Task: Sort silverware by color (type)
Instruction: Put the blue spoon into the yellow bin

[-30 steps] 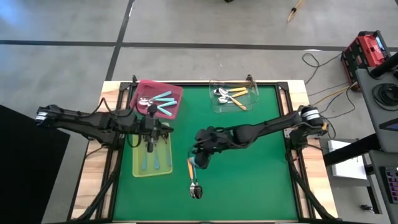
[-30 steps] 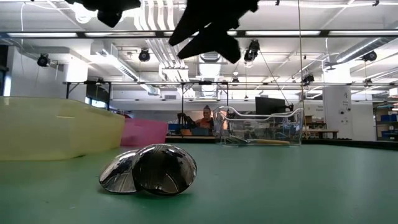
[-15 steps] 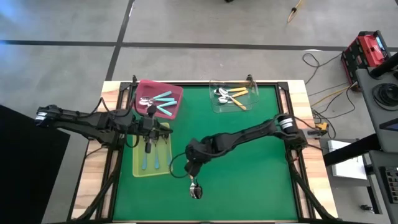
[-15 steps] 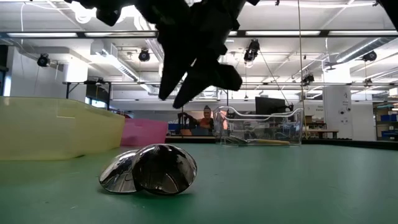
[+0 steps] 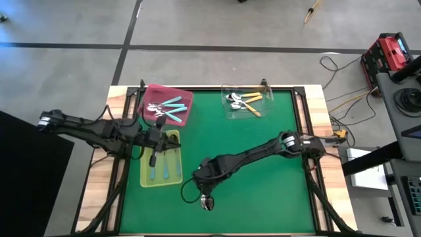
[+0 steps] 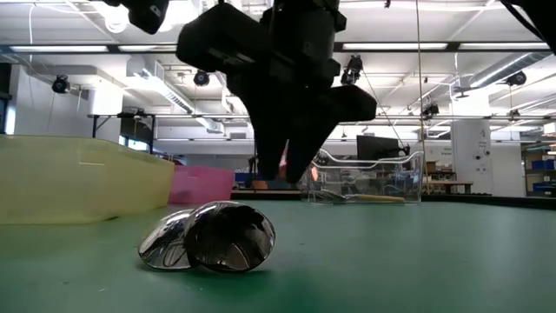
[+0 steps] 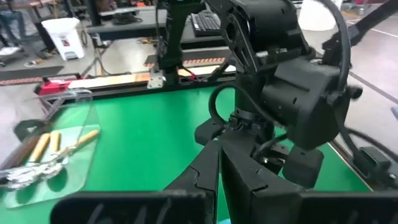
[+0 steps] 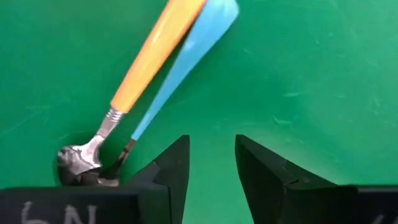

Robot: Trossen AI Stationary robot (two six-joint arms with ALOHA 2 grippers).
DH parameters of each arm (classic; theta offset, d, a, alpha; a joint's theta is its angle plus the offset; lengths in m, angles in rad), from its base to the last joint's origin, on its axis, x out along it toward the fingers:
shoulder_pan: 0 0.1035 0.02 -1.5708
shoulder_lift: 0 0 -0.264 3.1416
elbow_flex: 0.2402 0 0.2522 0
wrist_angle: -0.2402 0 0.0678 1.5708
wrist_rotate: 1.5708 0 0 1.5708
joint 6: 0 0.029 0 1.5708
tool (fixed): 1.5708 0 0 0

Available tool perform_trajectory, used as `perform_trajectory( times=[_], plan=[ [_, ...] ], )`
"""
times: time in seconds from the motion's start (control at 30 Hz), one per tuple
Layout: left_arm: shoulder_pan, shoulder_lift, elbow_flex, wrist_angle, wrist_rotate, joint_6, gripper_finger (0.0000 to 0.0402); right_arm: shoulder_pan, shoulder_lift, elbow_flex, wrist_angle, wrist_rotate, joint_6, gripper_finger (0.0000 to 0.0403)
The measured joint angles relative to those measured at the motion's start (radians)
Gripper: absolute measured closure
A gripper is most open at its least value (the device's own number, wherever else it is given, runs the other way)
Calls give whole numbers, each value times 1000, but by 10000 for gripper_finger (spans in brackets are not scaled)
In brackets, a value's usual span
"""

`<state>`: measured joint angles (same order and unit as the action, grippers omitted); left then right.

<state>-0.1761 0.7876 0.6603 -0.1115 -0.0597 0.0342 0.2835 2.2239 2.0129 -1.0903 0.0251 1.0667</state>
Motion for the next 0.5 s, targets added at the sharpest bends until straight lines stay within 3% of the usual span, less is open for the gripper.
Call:
perform_trajectory(
  times=[0.5],
  plan=[
    [-75, 0, -31, 27, -2, -25, 401, 46, 68, 30, 143, -1, 74, 212]
  ],
)
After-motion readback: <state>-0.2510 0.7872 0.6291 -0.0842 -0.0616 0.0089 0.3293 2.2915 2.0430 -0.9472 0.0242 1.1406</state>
